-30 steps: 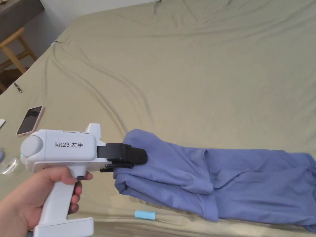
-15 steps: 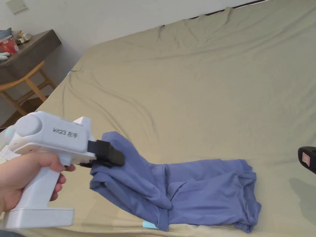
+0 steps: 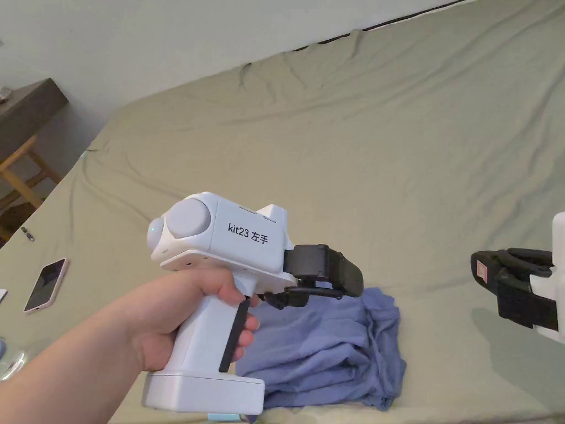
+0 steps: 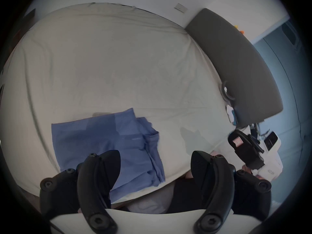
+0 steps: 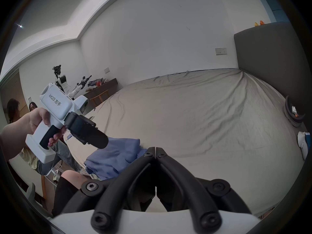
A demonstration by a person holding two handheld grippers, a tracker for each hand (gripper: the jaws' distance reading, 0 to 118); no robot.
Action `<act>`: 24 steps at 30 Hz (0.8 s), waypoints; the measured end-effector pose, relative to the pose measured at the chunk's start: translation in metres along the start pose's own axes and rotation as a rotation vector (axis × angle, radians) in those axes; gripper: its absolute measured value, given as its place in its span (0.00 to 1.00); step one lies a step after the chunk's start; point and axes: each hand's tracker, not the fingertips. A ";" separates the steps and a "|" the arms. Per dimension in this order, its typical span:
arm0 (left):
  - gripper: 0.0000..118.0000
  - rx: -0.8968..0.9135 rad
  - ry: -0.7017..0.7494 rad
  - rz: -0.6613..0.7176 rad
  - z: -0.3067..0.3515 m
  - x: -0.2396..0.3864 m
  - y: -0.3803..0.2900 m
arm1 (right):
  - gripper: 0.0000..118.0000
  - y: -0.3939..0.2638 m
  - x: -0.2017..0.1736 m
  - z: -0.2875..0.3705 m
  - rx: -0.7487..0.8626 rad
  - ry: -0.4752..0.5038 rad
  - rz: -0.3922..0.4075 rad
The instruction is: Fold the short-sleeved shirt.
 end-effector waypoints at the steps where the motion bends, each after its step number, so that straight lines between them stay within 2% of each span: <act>1: 0.67 -0.007 0.025 -0.042 0.004 0.000 -0.002 | 0.00 -0.001 0.002 0.000 0.001 -0.004 -0.004; 2: 0.57 -0.008 0.045 -0.073 0.010 -0.003 -0.006 | 0.00 -0.001 0.004 0.001 0.001 -0.008 -0.008; 3: 0.43 0.004 0.100 -0.110 0.014 -0.008 -0.008 | 0.00 -0.001 0.005 0.001 0.001 -0.011 -0.011; 4: 0.22 0.010 0.152 -0.115 0.015 -0.005 -0.014 | 0.00 -0.001 0.006 0.001 0.001 -0.013 -0.014; 5: 0.10 0.018 0.208 -0.126 0.014 -0.010 -0.017 | 0.00 -0.001 0.006 0.000 0.000 -0.015 -0.016; 6: 0.04 0.033 0.253 -0.107 0.008 -0.017 -0.020 | 0.00 -0.001 0.006 -0.001 -0.003 -0.016 -0.016; 10: 0.00 0.039 0.378 -0.091 -0.035 -0.031 -0.026 | 0.00 -0.001 0.001 -0.006 -0.012 -0.016 -0.005; 13: 0.00 -0.033 0.267 -0.071 -0.082 -0.026 -0.038 | 0.00 -0.001 -0.006 -0.008 -0.013 -0.017 0.019; 15: 0.00 -0.064 0.321 -0.042 -0.107 -0.024 -0.050 | 0.00 0.000 -0.009 -0.010 -0.015 -0.013 0.037; 18: 0.00 0.013 0.351 -0.100 -0.109 -0.006 -0.058 | 0.00 -0.002 -0.011 -0.013 -0.022 -0.006 0.063; 24: 0.00 0.056 0.128 0.014 -0.093 -0.020 -0.056 | 0.00 -0.007 -0.021 -0.023 -0.057 0.005 0.106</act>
